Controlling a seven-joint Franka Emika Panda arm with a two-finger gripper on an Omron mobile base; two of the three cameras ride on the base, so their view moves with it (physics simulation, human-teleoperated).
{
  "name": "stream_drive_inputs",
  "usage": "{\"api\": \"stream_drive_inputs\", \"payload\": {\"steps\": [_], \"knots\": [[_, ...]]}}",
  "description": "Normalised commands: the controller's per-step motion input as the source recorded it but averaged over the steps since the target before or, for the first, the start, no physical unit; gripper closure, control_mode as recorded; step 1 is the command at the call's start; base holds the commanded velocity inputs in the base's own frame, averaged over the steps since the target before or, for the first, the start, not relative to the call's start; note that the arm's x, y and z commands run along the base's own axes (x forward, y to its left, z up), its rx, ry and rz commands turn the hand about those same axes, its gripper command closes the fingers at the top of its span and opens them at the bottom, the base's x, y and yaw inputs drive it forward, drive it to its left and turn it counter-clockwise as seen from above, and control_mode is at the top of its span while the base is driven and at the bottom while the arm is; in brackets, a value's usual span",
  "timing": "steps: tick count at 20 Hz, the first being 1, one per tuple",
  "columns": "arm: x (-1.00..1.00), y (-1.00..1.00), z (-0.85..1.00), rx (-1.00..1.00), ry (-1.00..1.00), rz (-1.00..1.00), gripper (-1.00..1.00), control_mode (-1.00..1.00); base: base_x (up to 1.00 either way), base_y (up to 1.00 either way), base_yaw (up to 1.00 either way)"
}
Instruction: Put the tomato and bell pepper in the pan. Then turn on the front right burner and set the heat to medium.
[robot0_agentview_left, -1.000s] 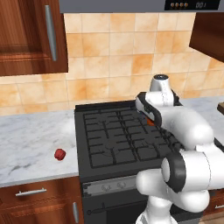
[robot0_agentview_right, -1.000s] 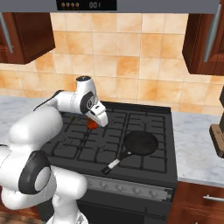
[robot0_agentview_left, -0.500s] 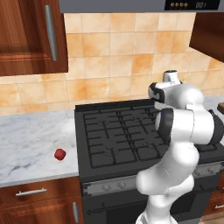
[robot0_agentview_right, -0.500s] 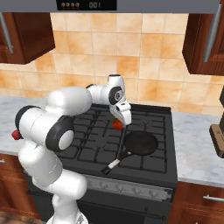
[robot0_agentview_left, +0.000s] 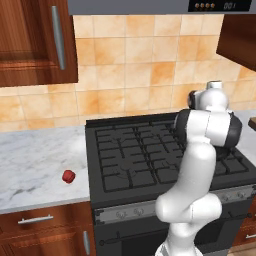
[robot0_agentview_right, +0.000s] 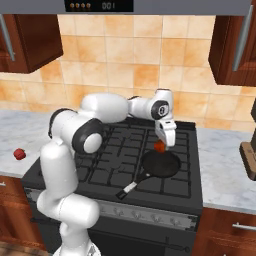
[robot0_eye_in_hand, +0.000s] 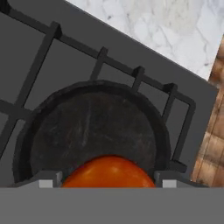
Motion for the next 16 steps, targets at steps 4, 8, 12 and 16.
{"api": "stream_drive_inputs", "payload": {"steps": [4, 8, 12, 16], "knots": [[0.02, -0.58, -0.14, 0.04, 0.0, -0.05, 1.0, -1.0, 0.0, 0.0, 0.0], [0.0, -0.11, -0.04, 0.0, 0.0, 0.0, 1.0, -1.0, 0.0, 0.0, 0.0], [0.01, 0.0, -0.21, 0.01, 0.01, 0.0, 1.0, -1.0, 0.0, 0.0, 0.0], [0.0, 0.0, -0.43, 0.01, 0.1, 0.0, 1.0, -1.0, 0.0, 0.0, 0.0]]}}
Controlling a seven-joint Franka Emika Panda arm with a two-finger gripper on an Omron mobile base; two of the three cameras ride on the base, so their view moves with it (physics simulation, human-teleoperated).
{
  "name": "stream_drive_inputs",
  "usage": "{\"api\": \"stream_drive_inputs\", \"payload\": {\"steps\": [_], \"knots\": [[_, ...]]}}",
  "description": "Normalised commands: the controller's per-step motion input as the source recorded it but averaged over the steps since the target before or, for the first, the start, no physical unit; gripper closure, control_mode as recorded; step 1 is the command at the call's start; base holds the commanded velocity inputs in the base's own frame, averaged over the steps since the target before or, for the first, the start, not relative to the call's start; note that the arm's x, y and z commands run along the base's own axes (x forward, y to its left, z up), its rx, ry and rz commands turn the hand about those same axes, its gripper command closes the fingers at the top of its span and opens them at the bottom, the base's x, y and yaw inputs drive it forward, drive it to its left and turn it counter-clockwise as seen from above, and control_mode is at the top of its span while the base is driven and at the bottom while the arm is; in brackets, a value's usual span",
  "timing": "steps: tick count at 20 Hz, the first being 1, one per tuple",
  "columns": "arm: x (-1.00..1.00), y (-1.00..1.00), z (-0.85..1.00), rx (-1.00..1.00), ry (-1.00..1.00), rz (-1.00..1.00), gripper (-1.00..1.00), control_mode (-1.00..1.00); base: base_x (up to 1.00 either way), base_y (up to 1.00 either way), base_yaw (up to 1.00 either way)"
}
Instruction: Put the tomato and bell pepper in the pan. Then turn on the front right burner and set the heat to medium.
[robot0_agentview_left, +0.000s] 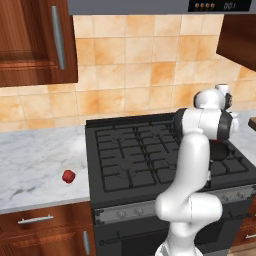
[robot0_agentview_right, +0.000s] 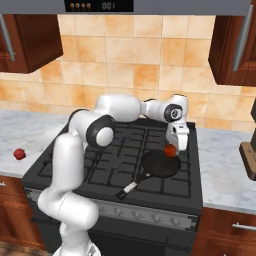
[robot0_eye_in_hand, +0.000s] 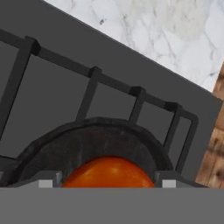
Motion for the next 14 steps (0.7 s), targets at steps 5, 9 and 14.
{"api": "stream_drive_inputs", "payload": {"steps": [5, 9, 14], "knots": [[0.0, 0.0, -0.35, 0.01, 0.07, 0.0, 1.0, -1.0, 0.0, 0.0, 0.0], [0.0, 0.0, -0.08, 0.01, 0.0, 0.0, 1.0, -1.0, 0.0, 0.0, 0.0], [0.0, 0.0, -0.18, 0.01, 0.0, 0.0, 1.0, -1.0, 0.0, 0.0, 0.0]]}}
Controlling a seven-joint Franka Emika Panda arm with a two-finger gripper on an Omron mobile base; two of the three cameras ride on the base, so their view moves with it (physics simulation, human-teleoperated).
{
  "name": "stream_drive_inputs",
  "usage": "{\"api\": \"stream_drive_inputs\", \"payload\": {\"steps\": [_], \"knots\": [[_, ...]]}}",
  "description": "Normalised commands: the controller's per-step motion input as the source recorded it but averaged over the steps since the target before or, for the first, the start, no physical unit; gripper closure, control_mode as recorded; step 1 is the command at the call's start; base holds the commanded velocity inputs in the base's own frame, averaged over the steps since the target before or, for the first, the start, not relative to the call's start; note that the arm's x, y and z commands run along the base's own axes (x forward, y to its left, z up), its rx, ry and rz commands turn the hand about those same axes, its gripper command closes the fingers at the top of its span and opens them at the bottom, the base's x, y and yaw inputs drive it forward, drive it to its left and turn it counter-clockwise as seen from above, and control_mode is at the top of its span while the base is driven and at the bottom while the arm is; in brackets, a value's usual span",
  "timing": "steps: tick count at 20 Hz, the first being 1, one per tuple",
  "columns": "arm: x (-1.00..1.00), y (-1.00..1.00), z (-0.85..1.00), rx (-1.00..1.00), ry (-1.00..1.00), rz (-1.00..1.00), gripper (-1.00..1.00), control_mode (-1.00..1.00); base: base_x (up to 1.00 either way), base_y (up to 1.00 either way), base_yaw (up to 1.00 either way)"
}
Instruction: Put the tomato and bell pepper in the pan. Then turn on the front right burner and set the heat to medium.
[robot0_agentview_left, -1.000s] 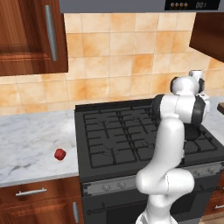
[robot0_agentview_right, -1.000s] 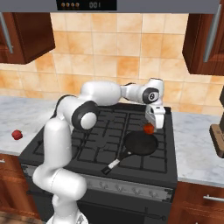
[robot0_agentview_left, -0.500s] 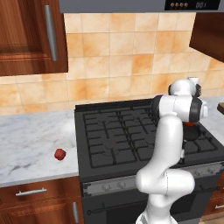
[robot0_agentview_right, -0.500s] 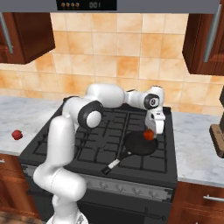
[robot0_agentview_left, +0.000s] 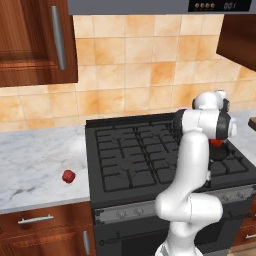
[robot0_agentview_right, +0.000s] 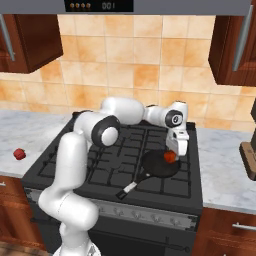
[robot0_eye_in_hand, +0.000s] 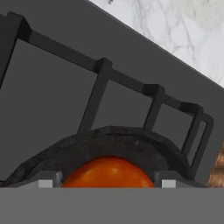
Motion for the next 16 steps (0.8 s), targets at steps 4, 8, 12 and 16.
{"api": "stream_drive_inputs", "payload": {"steps": [4, 8, 12, 16], "knots": [[-0.01, 0.0, -0.21, 0.0, 0.0, 0.0, 1.0, -1.0, 0.0, 0.0, 0.0], [0.0, 0.0, -0.14, 0.02, 0.0, 0.0, 1.0, -1.0, 0.0, 0.0, 0.0], [0.0, 0.0, -0.07, 0.0, 0.0, 0.0, -1.0, -1.0, 0.0, 0.0, 0.0], [0.0, 0.0, 0.0, 0.0, 0.0, 0.0, -1.0, -1.0, 0.0, 0.0, 0.0]]}}
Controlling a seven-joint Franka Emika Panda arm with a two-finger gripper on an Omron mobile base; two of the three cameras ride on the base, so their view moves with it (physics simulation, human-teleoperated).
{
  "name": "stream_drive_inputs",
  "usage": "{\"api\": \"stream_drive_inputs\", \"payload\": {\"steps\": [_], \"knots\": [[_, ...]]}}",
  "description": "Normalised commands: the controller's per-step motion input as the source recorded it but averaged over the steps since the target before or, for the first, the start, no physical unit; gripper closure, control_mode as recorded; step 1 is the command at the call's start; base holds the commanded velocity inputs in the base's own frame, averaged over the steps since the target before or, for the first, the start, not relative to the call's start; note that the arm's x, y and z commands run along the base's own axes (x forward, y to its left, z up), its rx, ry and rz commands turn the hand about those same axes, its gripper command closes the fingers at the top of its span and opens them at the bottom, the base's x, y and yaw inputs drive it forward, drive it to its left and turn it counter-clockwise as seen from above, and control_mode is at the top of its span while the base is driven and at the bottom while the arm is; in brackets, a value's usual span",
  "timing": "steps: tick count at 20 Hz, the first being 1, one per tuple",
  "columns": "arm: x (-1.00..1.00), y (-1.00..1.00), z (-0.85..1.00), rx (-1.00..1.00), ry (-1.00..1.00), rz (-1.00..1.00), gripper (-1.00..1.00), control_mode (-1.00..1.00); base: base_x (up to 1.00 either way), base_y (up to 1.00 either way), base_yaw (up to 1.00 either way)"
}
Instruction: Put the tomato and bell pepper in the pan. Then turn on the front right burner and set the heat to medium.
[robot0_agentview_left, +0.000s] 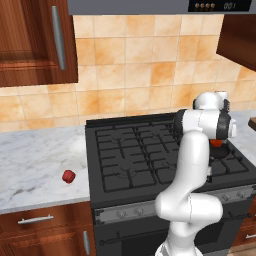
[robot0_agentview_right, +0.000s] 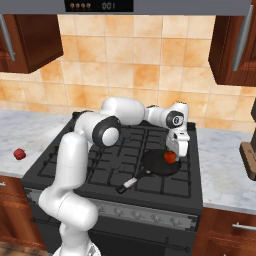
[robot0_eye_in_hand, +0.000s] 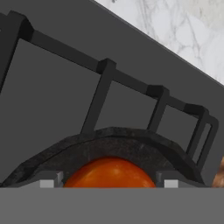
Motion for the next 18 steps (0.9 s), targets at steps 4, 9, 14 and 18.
{"api": "stream_drive_inputs", "payload": {"steps": [4, 9, 14, 18], "knots": [[-0.01, 0.0, 0.01, 0.0, -0.01, 0.0, -1.0, -1.0, 0.0, 0.0, 0.0], [-0.08, 0.0, 0.2, -0.01, -0.04, 0.0, -1.0, -1.0, 0.0, 0.0, 0.0], [-0.2, 0.05, 0.39, 0.0, -0.03, 0.0, -1.0, -1.0, 0.0, 0.0, 0.0], [-0.32, 0.57, 0.67, -0.15, -0.03, 0.06, -1.0, -1.0, 0.0, 0.0, 0.0]]}}
